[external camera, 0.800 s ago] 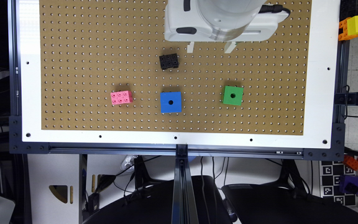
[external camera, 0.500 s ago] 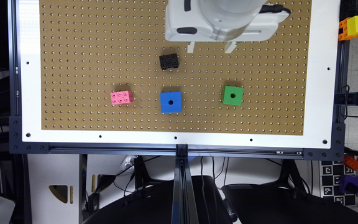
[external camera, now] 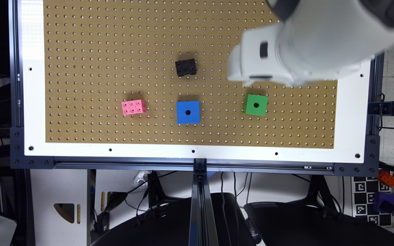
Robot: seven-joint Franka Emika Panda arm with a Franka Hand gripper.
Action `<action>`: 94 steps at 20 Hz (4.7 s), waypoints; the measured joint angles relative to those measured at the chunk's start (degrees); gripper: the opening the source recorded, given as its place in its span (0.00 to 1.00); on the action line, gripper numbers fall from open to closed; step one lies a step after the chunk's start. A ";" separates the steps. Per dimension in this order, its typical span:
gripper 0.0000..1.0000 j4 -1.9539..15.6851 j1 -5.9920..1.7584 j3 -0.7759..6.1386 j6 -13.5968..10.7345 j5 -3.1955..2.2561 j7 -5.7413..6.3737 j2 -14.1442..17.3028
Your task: Pick up green block.
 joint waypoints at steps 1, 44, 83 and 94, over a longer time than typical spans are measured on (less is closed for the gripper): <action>1.00 1.18 0.00 0.00 -0.20 -0.01 0.00 1.05; 1.00 4.68 0.38 -0.11 9.31 -1.45 0.31 15.28; 0.00 7.43 1.45 -1.66 13.43 -3.22 1.26 22.70; 0.00 7.42 1.43 -1.71 13.29 -3.27 1.25 22.68</action>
